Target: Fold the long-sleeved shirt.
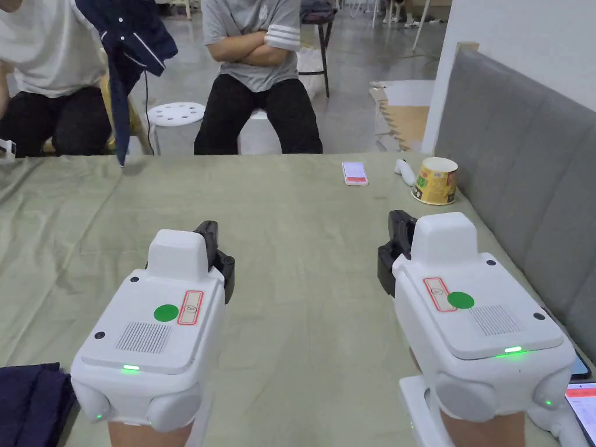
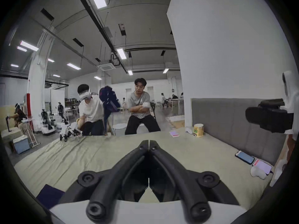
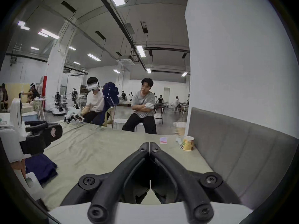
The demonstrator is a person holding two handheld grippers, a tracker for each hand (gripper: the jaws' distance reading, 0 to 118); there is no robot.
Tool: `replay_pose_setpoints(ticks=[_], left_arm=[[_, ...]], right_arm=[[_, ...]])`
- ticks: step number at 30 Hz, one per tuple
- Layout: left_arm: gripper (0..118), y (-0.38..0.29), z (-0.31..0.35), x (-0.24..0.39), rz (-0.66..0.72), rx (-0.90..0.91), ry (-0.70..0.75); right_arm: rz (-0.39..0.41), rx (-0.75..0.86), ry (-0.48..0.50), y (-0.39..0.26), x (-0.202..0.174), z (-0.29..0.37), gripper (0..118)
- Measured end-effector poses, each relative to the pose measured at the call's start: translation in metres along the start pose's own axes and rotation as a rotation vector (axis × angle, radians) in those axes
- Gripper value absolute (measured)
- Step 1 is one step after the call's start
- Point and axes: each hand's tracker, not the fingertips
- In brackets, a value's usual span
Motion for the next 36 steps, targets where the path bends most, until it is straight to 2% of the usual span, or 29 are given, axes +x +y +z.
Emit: replay_pose_setpoints(ticks=[4,7,9,18,19,21,22,23,24,26,27,28,36], left_arm=[[4,-0.017,0.012,0.002,0.006,-0.007,0.005],[4,-0.023,0.016,-0.005,0.059,-0.010,0.009],[4,-0.027,0.015,-0.006,0.026,-0.041,0.033],[5,-0.034,0.020,-0.009,0.038,-0.051,0.027],[10,-0.034,0.020,-0.009,0.047,-0.051,0.018],[30,-0.034,0.021,-0.008,0.049,-0.046,0.019],[40,-0.034,0.021,-0.007,0.047,-0.045,0.018],[52,-0.034,0.021,-0.006,0.043,-0.040,0.021],[68,-0.033,0.021,-0.006,0.044,-0.032,0.024],[91,-0.032,0.022,-0.006,0.058,-0.019,0.015],[107,-0.031,0.023,-0.005,0.060,-0.016,0.008],[111,-0.031,0.022,-0.005,0.056,-0.015,0.002],[111,-0.030,0.023,-0.003,0.031,0.005,0.008]], right_arm=[[0.000,0.017,-0.016,-0.022,-0.004,0.012,0],[-0.028,-0.045,0.028,-0.038,0.001,0.010,0],[-0.029,-0.060,-0.001,-0.047,0.003,0.009,0],[-0.028,-0.064,-0.076,-0.047,0.020,0.013,0],[-0.029,-0.061,-0.082,-0.046,0.021,0.014,0],[-0.035,-0.057,-0.088,-0.045,0.023,0.016,0],[-0.039,-0.052,-0.087,-0.045,0.023,0.016,7],[-0.039,-0.052,-0.086,-0.044,0.024,0.017,22],[-0.037,-0.050,-0.082,-0.043,0.024,0.017,54],[-0.020,-0.056,-0.084,-0.042,0.023,0.016,107],[-0.012,-0.058,-0.085,-0.043,0.022,0.016,118],[-0.006,-0.053,-0.089,-0.043,0.021,0.016,118],[-0.017,-0.041,-0.090,-0.044,0.021,0.019,118]])
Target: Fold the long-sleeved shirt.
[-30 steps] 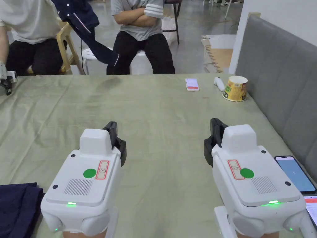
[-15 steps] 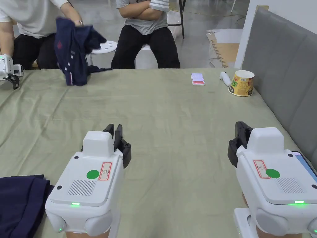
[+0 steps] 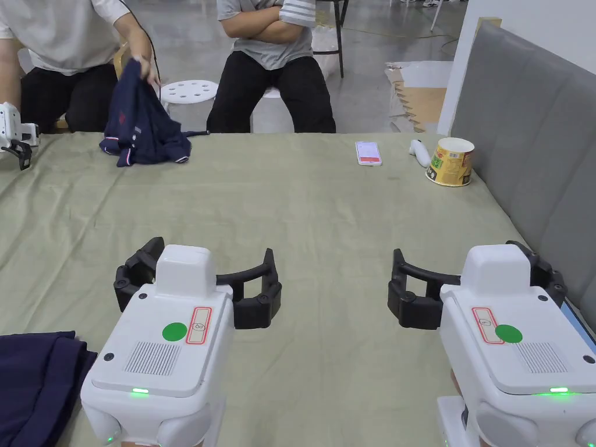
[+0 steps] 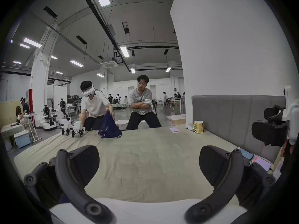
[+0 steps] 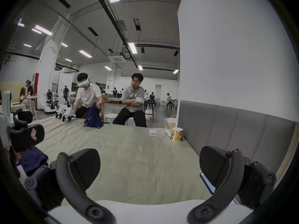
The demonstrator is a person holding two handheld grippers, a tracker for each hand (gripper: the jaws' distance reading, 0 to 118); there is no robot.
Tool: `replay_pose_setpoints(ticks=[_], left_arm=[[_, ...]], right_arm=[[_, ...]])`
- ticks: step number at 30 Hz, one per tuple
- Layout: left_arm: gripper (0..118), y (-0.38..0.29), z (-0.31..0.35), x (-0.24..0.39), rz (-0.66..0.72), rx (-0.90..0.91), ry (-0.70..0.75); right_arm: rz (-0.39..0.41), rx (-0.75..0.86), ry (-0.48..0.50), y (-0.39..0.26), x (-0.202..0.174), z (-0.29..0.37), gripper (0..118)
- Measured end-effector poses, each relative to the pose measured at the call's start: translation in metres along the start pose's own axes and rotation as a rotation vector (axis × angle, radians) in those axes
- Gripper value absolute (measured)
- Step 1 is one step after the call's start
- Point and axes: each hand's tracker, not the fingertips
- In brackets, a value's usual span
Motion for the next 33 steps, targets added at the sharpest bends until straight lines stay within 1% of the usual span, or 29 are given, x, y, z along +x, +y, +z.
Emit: replay_pose_setpoints(ticks=[5,10,20,25,33], left_arm=[[111,-0.0009,0.0006,0.0007,-0.020,-0.008,0.008],[111,-0.0014,0.0009,0.0003,-0.004,-0.015,0.001],[111,0.0047,0.0000,-0.0004,0.000,-0.007,-0.006],[111,0.0034,0.0016,-0.0041,0.007,0.001,-0.031],[111,0.0052,-0.0003,-0.0039,0.005,0.001,-0.011]], right_arm=[[-0.007,-0.003,-0.015,-0.0015,0.0012,0.0014,118],[-0.009,-0.010,-0.023,-0.0028,0.0031,0.0010,118],[-0.010,0.000,-0.019,-0.0008,-0.0002,-0.0003,118],[0.006,0.000,-0.016,-0.0013,-0.0027,-0.0021,118],[0.002,-0.002,-0.011,-0.0015,-0.0035,-0.0045,118]])
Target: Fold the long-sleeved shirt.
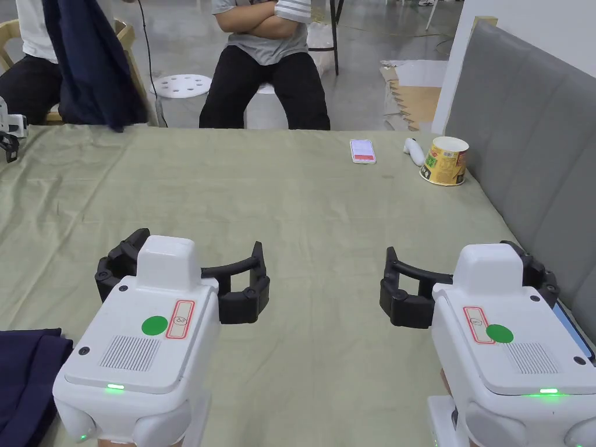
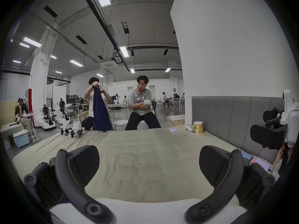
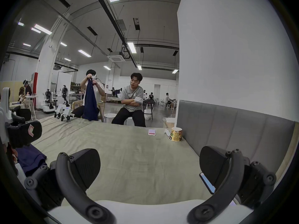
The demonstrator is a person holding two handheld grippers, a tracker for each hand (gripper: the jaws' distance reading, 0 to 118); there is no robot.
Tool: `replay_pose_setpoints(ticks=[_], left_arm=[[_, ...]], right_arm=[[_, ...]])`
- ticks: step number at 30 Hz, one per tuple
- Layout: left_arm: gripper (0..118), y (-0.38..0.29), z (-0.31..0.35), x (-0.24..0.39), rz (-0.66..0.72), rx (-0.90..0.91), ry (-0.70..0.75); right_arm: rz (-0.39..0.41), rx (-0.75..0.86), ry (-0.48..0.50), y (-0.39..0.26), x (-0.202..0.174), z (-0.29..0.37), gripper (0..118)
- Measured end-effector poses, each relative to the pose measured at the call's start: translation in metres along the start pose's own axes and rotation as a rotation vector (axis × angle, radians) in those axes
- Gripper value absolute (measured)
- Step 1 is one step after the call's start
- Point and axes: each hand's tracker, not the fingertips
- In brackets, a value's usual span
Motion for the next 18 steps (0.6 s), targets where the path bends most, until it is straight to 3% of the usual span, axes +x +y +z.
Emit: replay_pose_setpoints(ticks=[18], left_arm=[[111,-0.0068,-0.0008,-0.0001,0.010,-0.028,-0.009]], right_arm=[[-0.003,-0.019,0.015,-0.0033,-0.0016,-0.0024,118]])
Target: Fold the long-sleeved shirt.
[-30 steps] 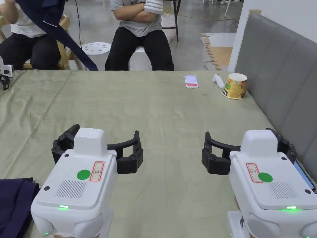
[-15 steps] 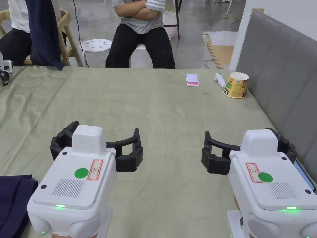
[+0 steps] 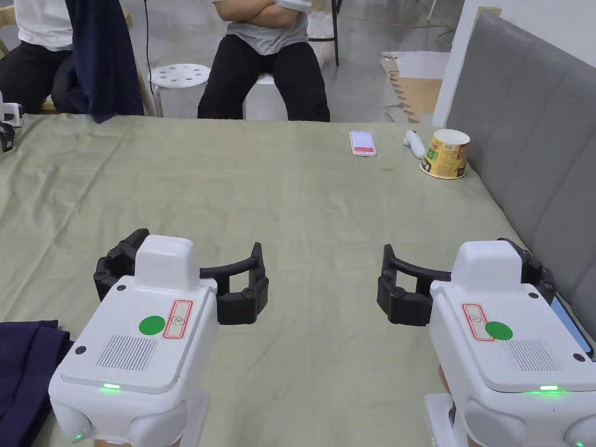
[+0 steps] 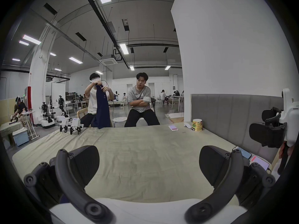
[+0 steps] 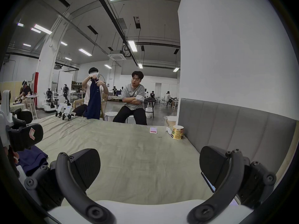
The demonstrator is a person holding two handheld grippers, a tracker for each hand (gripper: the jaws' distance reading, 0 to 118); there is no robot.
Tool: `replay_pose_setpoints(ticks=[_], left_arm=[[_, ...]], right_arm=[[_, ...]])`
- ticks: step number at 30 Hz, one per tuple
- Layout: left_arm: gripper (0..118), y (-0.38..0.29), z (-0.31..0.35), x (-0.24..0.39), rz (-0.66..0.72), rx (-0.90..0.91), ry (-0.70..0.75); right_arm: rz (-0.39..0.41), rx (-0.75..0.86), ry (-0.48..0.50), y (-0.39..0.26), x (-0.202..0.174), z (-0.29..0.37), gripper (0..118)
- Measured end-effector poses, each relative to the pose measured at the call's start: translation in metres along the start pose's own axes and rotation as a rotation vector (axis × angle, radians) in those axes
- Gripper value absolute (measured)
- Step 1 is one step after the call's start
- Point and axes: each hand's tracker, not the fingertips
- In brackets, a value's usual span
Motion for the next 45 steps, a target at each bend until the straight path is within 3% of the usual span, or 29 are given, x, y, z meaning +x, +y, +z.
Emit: replay_pose_setpoints(ticks=[45], left_arm=[[111,-0.0001,0.0000,-0.0028,0.007,0.017,0.007]], right_arm=[[-0.002,0.004,-0.026,-0.0003,0.0034,0.0023,118]])
